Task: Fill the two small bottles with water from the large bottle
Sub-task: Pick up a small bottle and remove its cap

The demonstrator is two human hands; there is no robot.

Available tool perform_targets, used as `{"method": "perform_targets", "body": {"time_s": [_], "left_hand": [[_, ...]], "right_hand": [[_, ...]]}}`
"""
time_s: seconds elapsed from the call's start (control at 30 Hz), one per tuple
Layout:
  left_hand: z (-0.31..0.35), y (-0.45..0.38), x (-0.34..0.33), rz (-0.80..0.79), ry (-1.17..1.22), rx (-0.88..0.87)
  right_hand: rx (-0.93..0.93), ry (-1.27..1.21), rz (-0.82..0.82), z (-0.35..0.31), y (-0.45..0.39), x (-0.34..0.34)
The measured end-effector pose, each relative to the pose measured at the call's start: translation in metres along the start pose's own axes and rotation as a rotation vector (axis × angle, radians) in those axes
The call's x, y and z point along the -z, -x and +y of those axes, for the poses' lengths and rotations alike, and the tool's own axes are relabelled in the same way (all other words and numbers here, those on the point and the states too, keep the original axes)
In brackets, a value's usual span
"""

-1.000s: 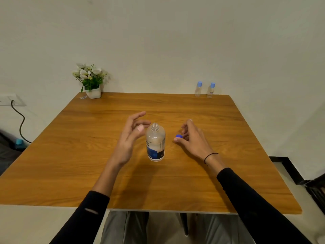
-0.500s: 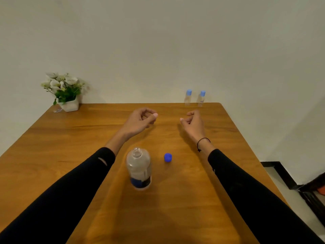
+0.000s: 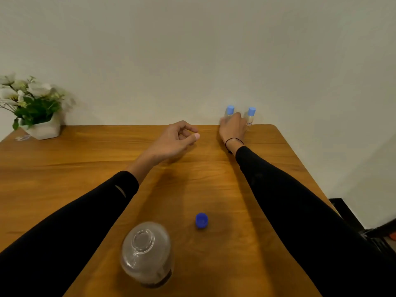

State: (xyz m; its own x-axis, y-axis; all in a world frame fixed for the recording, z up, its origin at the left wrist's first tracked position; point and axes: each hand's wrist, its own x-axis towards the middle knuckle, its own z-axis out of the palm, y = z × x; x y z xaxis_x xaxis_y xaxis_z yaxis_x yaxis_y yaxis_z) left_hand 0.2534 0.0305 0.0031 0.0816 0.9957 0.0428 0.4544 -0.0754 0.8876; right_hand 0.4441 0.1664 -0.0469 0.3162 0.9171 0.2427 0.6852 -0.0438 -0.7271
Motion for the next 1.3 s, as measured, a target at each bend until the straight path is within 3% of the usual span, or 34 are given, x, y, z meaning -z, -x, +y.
{"method": "perform_targets", "body": {"time_s": [0.23, 0.57, 0.77, 1.03, 1.17, 1.3], "left_hand": [[0.007, 0.029, 0.016, 0.054, 0.015, -0.066], [0.042, 0.144, 0.055, 0.115, 0.049, -0.205], [0.082, 0.208, 0.077, 0.136, 0.089, -0.34], [0.117, 0.246, 0.062, 0.366, 0.225, -0.358], [0.128, 0.251, 0.051, 0.207, 0.175, -0.39], [0.126, 0.256, 0.059, 0.07, 0.27, -0.451]], "right_hand": [[0.188, -0.011, -0.111, -0.013, 0.052, 0.012], [0.647, -0.121, -0.383, -0.089, 0.208, 0.125], [0.798, -0.075, -0.364, -0.119, 0.256, 0.176], [0.74, -0.219, -0.231, -0.129, 0.302, 0.212], [0.666, -0.264, -0.184, -0.13, 0.311, 0.215], [0.586, -0.359, -0.205, -0.121, 0.308, 0.217]]}}
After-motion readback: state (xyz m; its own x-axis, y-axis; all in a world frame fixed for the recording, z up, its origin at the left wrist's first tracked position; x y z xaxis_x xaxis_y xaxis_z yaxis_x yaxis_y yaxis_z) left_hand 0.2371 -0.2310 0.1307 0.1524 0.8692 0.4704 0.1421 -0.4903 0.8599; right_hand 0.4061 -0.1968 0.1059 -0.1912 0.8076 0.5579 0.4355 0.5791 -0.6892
